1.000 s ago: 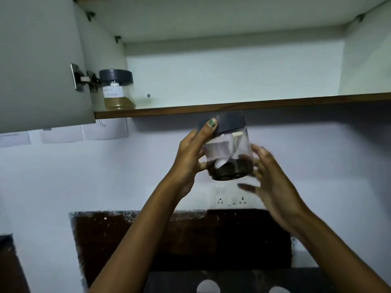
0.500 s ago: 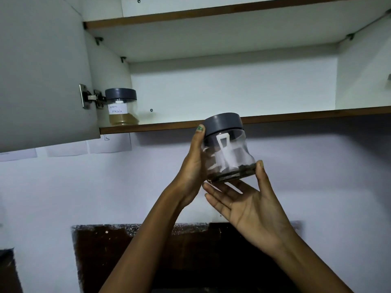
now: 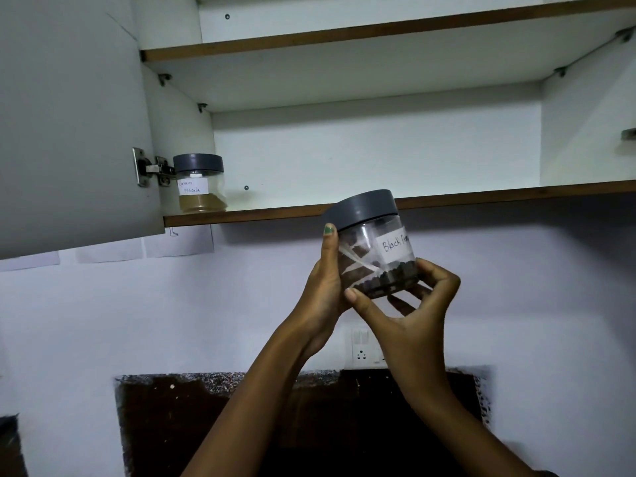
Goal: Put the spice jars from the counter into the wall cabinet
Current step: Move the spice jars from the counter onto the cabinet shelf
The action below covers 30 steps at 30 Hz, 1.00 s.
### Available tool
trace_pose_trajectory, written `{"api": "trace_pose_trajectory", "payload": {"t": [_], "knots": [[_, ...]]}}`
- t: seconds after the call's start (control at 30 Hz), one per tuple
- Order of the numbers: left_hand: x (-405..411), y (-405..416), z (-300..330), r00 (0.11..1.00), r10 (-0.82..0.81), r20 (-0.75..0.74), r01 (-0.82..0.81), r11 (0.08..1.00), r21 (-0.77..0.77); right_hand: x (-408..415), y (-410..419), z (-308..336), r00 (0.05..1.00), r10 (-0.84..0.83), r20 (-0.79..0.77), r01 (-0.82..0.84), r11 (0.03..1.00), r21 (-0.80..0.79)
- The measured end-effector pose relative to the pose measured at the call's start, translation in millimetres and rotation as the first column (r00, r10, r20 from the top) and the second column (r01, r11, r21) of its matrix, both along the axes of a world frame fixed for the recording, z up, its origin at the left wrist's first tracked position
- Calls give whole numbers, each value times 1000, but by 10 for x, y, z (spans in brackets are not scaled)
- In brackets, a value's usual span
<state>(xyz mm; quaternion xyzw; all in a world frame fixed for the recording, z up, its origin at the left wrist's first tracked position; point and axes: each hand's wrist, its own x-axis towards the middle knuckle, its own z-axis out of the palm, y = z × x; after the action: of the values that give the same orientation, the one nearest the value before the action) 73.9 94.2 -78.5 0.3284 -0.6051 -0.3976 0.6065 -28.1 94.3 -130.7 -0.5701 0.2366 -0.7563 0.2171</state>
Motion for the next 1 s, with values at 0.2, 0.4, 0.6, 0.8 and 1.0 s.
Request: {"api": "trace_pose_trajectory", "payload": {"t": [0.2, 0.4, 0.6, 0.8, 1.0], "knots": [[-45, -3, -16, 999, -20, -34, 21, 1000, 15, 119, -8, -22, 938, -346, 6, 345, 935, -87], [-37, -8, -4, 999, -20, -50, 22, 999, 48, 208, -22, -52, 894, -446, 27, 445, 882, -155], [29, -56, -20, 998, -3, -58, 7, 998, 62, 226, -72, -71, 918, -395, 33, 392, 892, -226], [187, -62, 43, 998, 49, 38, -50, 999, 23, 248, -18, -69, 986, -167, -19, 159, 966, -203], [365, -74, 131, 991, 102, 80, -99, 994, -50, 296, -68, 108, 979, 117, -168, -128, 990, -57]]}}
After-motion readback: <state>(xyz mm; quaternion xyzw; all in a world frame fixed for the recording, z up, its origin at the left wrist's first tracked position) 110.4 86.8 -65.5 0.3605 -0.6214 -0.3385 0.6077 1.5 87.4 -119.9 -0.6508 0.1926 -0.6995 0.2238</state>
